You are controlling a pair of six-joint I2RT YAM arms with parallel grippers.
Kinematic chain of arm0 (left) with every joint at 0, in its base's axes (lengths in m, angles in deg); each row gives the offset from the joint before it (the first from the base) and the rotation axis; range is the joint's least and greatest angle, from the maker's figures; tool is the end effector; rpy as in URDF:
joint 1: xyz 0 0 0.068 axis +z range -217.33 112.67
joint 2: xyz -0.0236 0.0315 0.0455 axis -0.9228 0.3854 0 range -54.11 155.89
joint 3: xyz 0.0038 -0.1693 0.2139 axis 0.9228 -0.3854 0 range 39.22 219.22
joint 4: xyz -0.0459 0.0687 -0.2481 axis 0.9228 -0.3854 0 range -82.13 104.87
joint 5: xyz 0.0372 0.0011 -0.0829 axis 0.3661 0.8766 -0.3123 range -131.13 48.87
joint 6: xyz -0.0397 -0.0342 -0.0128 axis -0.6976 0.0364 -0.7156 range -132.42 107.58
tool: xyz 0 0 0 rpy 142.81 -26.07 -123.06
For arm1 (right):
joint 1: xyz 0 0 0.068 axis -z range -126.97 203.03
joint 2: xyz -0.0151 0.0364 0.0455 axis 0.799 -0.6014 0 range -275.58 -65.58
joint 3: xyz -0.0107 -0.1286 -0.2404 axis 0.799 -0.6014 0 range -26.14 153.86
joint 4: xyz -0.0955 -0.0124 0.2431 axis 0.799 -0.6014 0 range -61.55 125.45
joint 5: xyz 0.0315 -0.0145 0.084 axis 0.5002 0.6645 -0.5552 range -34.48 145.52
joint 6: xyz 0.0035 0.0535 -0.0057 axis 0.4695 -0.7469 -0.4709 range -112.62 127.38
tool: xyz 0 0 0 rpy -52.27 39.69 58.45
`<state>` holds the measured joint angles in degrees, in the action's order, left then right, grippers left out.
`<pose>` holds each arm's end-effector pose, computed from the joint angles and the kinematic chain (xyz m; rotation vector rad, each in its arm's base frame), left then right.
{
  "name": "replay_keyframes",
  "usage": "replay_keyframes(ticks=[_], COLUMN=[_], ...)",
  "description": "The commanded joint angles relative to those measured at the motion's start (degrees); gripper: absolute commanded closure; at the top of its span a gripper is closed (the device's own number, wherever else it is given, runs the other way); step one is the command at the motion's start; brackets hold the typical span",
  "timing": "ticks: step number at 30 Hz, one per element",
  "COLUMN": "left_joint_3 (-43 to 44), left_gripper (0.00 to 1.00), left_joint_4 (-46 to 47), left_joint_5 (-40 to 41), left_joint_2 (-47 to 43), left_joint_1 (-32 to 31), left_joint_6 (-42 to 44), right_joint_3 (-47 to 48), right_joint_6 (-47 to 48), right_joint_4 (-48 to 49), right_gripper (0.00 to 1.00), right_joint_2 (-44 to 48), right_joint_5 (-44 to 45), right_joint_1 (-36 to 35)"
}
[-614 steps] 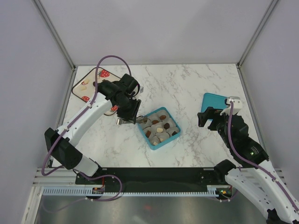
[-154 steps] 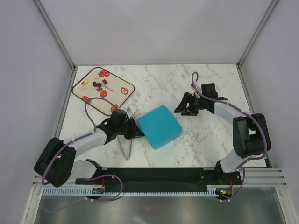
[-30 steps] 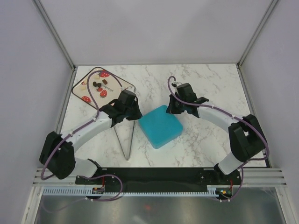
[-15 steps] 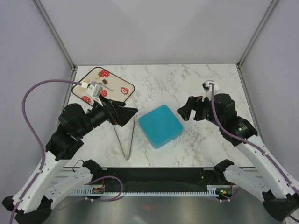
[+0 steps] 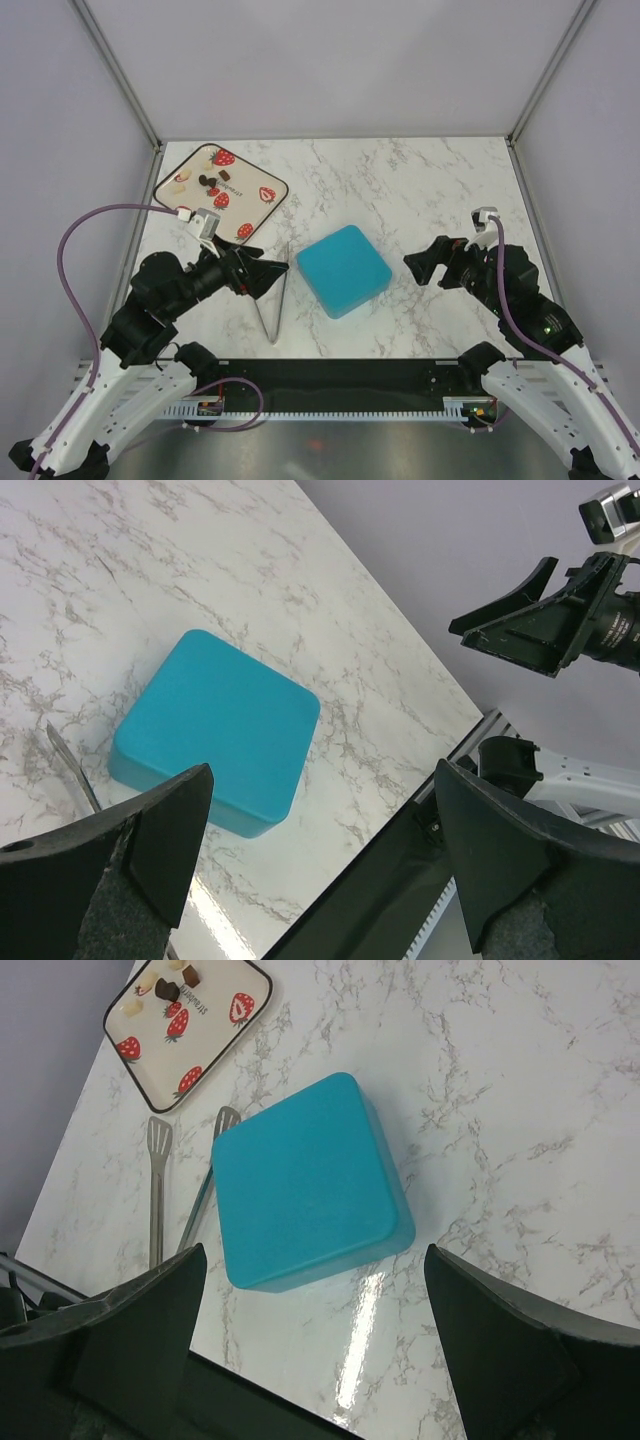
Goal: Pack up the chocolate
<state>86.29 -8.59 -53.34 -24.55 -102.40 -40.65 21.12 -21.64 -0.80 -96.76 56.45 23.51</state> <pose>0.0892 -0.0716 0.3634 0.2756 1.7536 -0.9964 0.1010 0.0567 0.3380 0.0025 1.9808 0.6619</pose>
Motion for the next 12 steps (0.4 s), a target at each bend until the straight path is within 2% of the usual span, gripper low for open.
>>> replay_keyframes(ticks=[1,12], left_joint_3=[-0.31,0.57], left_gripper=[0.0,0.0], left_joint_4=[0.61,0.08], left_joint_5=[-0.01,0.08], left_joint_2=[-0.82,-1.87], left_joint_1=[-0.09,0.0], left_joint_6=[-0.42,-1.39], right_joint_3=[0.55,2.48], right_joint_6=[-1.04,0.45], right_joint_4=[0.48,-1.1], right_gripper=[0.02,0.02], right_joint_2=[0.68,0.95], right_joint_5=[2.23,4.52], right_joint_1=[-0.28,-0.28])
